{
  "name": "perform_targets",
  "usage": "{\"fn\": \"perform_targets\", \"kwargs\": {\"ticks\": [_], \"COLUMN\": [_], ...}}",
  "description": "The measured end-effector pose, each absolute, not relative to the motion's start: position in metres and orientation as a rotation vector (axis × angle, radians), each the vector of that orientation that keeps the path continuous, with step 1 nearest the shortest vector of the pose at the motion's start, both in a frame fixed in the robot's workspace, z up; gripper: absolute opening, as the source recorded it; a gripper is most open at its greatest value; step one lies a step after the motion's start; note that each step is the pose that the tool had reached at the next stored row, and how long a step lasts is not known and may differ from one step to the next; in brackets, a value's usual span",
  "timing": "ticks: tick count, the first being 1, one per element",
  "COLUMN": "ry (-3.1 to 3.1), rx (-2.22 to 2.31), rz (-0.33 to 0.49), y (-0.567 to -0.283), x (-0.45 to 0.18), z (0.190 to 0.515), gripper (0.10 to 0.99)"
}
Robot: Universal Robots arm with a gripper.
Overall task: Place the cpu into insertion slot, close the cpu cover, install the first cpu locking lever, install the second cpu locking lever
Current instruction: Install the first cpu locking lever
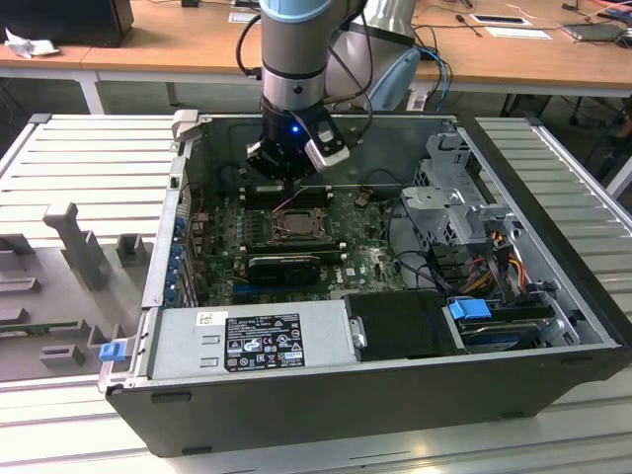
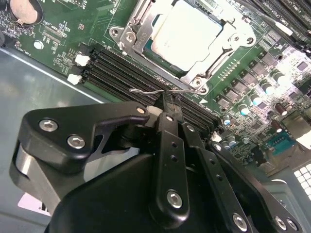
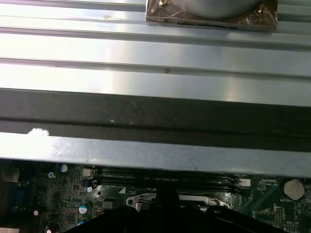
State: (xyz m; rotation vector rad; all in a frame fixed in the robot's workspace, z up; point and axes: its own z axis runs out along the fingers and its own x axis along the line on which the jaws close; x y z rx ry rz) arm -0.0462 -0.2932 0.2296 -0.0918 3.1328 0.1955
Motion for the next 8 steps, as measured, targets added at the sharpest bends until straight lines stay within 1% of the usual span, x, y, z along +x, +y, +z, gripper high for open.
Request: {"fn": "perform_targets", "kwargs": {"ticks": [8], "ry": [3.133], "rx": [-0.092], "rz": [0.195], "y": [-0.2931], "x": [-0.0398], "z": [0.2246], "gripper": [0.106]}}
